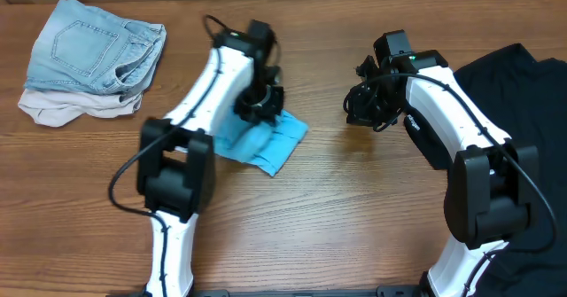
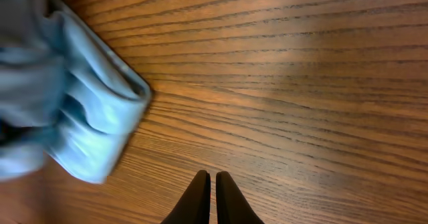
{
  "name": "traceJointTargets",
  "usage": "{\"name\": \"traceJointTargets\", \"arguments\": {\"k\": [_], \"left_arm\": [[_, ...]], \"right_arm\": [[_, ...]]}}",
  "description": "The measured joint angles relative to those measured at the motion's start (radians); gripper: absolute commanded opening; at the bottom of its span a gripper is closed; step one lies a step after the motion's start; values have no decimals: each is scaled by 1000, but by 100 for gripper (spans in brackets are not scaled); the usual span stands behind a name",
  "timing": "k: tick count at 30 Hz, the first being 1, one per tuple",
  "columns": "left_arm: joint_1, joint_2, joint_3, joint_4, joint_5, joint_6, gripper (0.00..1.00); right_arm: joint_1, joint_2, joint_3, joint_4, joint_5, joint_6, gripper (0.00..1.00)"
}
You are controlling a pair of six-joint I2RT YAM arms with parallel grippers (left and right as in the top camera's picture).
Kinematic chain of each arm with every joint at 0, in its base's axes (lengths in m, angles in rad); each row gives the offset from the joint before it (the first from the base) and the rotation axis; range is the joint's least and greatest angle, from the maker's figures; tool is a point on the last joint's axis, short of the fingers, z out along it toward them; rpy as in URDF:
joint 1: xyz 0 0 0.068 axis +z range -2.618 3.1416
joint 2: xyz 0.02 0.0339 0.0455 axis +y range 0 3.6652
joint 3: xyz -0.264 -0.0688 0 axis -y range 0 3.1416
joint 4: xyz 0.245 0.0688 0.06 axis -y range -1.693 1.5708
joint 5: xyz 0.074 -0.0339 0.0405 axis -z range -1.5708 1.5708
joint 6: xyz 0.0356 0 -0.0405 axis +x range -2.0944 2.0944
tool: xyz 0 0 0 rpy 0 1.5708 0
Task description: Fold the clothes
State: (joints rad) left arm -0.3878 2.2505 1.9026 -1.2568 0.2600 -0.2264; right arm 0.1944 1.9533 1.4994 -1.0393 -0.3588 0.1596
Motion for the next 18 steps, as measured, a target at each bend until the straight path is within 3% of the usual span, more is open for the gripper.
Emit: {"name": "traceJointTargets", "arguments": {"k": [2, 3, 4, 9, 14, 15, 16, 17, 18], "left_arm": [[-32, 24, 0, -3, 6, -23, 53], [-44, 35, 0, -10, 8, -30, 65], [-53, 46, 0, -24, 11, -39, 70], [-39, 58, 14, -149, 18, -43, 78], [48, 58, 187, -291, 7, -28, 84], [74, 56, 233, -301, -2, -28, 70], [101, 55, 274, -307, -11, -30, 50], [133, 50, 312, -306, -18, -26, 22], [161, 44, 335, -300, -27, -20, 4]], "right_arm": [[0, 0, 0, 0, 0, 0, 8], [0, 0, 0, 0, 0, 0, 9], [0, 0, 0, 0, 0, 0, 15], [0, 0, 0, 2, 0, -3, 16], [0, 0, 0, 30, -35, -3, 16], [0, 0, 0, 37, -48, -4, 16], [0, 0, 0, 43, -63, -3, 16], [0, 0, 0, 49, -76, -3, 16], [0, 0, 0, 53, -86, -3, 16]]}}
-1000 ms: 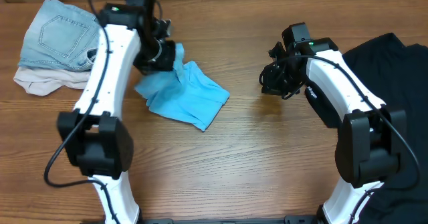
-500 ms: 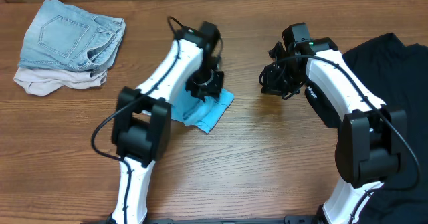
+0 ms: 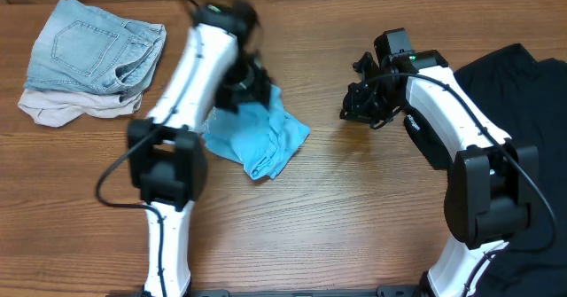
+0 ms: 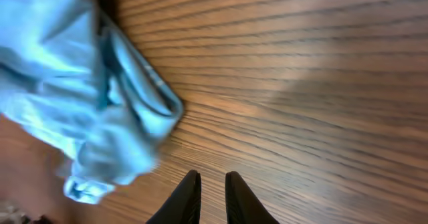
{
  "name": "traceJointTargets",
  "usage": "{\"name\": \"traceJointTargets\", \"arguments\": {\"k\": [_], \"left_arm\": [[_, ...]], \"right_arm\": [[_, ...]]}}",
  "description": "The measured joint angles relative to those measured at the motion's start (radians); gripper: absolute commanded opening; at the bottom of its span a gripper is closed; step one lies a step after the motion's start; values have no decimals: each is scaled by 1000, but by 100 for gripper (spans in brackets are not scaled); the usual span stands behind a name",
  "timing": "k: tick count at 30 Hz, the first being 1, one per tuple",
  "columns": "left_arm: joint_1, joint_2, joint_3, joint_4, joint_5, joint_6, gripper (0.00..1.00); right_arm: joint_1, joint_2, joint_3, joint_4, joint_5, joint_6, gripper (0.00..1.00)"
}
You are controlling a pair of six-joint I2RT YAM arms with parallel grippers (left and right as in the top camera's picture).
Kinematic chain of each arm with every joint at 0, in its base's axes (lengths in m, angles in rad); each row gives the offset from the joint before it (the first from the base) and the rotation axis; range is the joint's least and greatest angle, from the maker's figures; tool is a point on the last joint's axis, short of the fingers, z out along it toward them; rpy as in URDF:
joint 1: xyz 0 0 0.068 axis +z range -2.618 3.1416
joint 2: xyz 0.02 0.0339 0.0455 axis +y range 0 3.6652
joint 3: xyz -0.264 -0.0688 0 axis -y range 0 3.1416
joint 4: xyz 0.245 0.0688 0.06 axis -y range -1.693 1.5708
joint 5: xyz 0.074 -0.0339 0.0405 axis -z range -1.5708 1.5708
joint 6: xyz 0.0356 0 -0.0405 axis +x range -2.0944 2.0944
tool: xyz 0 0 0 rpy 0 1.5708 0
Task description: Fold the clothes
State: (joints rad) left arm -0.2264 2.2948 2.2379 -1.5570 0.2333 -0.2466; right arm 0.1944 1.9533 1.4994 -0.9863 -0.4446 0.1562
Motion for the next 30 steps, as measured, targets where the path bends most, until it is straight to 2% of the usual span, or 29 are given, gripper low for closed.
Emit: {"name": "traceJointTargets", "arguments": {"k": [5, 11, 15, 20, 24, 27, 30], "left_arm": [[112, -34, -24, 100, -30, 21, 5], [92, -36, -260, 323, -21, 38, 4], [57, -35, -362, 473, 100, 40, 4], [-40, -35, -388, 614, 302, 40, 4], [-125, -35, -383, 610, 370, 56, 4], [-151, -35, -330, 517, 377, 67, 4], [-110, -34, -214, 363, 330, 71, 7]], "right_arm": [[0, 0, 0, 3, -26, 0, 17], [0, 0, 0, 6, -31, 0, 17], [0, 0, 0, 6, -31, 0, 17], [0, 0, 0, 8, -31, 0, 17], [0, 0, 0, 6, -31, 1, 17], [0, 0, 0, 0, -31, 0, 17], [0, 0, 0, 0, -44, -1, 19]]}}
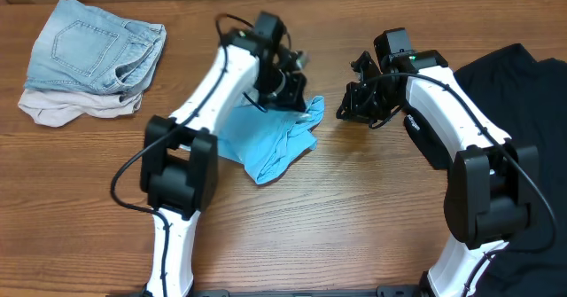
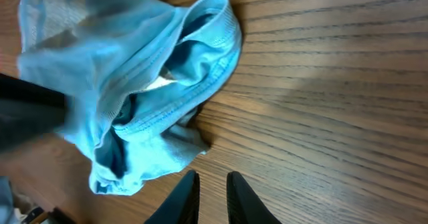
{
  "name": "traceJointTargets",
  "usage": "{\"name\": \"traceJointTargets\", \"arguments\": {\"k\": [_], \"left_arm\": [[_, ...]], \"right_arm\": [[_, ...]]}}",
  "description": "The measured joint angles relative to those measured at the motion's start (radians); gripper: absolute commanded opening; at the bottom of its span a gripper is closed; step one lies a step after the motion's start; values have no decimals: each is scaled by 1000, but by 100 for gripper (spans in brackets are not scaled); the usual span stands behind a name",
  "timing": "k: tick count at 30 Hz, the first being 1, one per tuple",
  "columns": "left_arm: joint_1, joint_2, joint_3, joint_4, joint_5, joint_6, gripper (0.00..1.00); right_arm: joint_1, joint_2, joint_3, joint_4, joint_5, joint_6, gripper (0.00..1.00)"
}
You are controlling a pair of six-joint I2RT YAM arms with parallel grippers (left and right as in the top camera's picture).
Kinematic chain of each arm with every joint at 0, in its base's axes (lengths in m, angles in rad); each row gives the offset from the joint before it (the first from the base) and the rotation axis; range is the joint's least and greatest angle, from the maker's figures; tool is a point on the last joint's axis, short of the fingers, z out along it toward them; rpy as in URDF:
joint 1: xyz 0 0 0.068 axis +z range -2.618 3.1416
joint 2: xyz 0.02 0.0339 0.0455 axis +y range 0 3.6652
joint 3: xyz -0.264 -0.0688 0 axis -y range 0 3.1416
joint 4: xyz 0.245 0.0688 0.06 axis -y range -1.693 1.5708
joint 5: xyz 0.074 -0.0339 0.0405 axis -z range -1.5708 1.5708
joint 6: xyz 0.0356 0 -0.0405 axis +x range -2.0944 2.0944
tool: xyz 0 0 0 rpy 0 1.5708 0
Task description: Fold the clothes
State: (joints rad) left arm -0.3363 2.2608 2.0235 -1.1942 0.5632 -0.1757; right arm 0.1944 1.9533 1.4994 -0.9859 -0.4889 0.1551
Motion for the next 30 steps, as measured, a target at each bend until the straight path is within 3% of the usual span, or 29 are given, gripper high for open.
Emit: {"name": "traceJointTargets", "arguments": {"k": [5, 7, 13, 21, 26, 30], "left_arm": [[147, -1, 175, -169, -125, 23, 37], [208, -2, 186, -203, -166, 37, 61], [295, -2, 89, -220, -247, 67, 86], [299, -2, -130, -179, -238, 125, 90], [299, -2, -148, -180, -230, 133, 100], [299, -2, -170, -111, -242, 125, 100]], "right_arm": [[22, 0, 0, 26, -90, -70, 24], [61, 0, 0, 42, -92, -89, 24], [236, 27, 0, 97, -105, -55, 24], [318, 200, -2, 97, -133, 116, 24], [294, 214, -3, 98, -155, 166, 24], [282, 214, -3, 102, -162, 183, 24]]}}
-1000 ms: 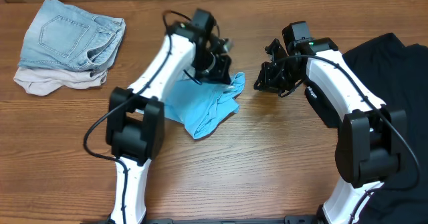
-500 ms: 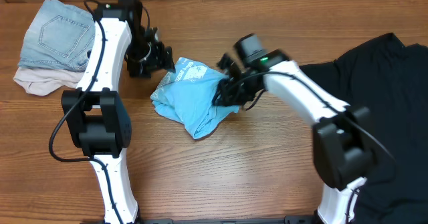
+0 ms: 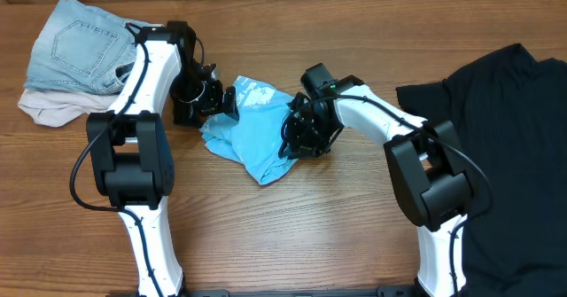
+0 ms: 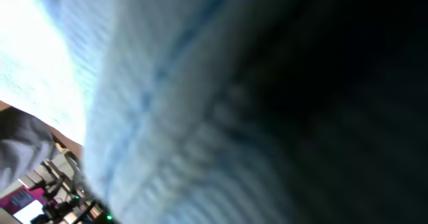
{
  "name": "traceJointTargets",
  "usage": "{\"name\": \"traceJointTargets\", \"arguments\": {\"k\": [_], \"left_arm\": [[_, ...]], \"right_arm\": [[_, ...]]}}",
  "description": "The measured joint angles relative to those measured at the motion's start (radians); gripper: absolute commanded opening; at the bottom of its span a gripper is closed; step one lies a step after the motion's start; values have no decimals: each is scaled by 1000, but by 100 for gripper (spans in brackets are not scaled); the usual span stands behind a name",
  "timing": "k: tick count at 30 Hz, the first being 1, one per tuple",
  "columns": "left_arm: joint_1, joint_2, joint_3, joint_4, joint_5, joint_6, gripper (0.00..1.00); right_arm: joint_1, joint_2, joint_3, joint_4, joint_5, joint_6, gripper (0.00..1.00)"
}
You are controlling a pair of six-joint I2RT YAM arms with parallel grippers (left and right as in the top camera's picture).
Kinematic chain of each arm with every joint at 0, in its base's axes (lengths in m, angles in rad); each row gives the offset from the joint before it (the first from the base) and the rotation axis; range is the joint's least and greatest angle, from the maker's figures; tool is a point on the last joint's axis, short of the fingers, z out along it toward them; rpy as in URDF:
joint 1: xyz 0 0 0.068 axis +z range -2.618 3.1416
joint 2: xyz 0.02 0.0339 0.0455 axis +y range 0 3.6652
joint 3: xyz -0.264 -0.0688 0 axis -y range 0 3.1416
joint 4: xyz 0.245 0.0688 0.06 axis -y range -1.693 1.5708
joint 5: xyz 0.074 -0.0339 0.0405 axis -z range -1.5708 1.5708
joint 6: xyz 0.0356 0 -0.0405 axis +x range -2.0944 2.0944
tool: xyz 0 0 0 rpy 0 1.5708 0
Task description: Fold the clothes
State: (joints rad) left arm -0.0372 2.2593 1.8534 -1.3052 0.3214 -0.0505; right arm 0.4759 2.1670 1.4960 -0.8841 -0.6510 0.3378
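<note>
A crumpled light blue garment [image 3: 252, 133] lies on the wooden table [image 3: 354, 235] between my two arms. My left gripper [image 3: 229, 102] is at its upper left edge and looks shut on the cloth there. At the garment's right edge, my right gripper [image 3: 295, 137] is pressed into the folds. The right wrist view is filled with blurred blue cloth [image 4: 134, 83] and dark shadow, so its fingers are hidden and I cannot tell whether they are open or shut.
Folded denim shorts [image 3: 89, 53] rest on a pale garment [image 3: 53, 109] at the far left. A black shirt [image 3: 496, 155] is spread along the right side.
My left gripper has gone from the garment's upper right to its upper left. My right gripper, then apart from the cloth with jaws slightly open, is now buried in its right edge.
The left gripper was down on the folded blue garment while the right hung shut to its right. The garment then lay opened out and looser, the right jaws slightly apart. Then the left was at its right end, and now both grippers are on it.
</note>
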Motion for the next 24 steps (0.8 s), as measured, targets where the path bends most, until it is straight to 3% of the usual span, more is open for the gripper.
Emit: {"name": "traceJointTargets", "arguments": {"k": [8, 13, 19, 21, 23, 24], "left_arm": [[35, -1, -102, 190, -29, 11, 100], [69, -46, -197, 293, 124, 40, 100], [34, -70, -322, 330, 415, 88, 100], [7, -70, -348, 348, 477, 78, 95], [-22, -69, -367, 372, 509, 40, 76], [-35, -66, -374, 387, 519, 16, 61]], "right_arm": [[-2, 0, 0, 3, -5, 6, 24], [-2, 0, 0, 8, -6, 10, 24], [-2, 0, 0, 10, -6, 10, 25], [-2, 0, 0, 11, -6, 9, 25], [-2, 0, 0, 12, -6, 10, 25], [-2, 0, 0, 12, -6, 10, 25]]}}
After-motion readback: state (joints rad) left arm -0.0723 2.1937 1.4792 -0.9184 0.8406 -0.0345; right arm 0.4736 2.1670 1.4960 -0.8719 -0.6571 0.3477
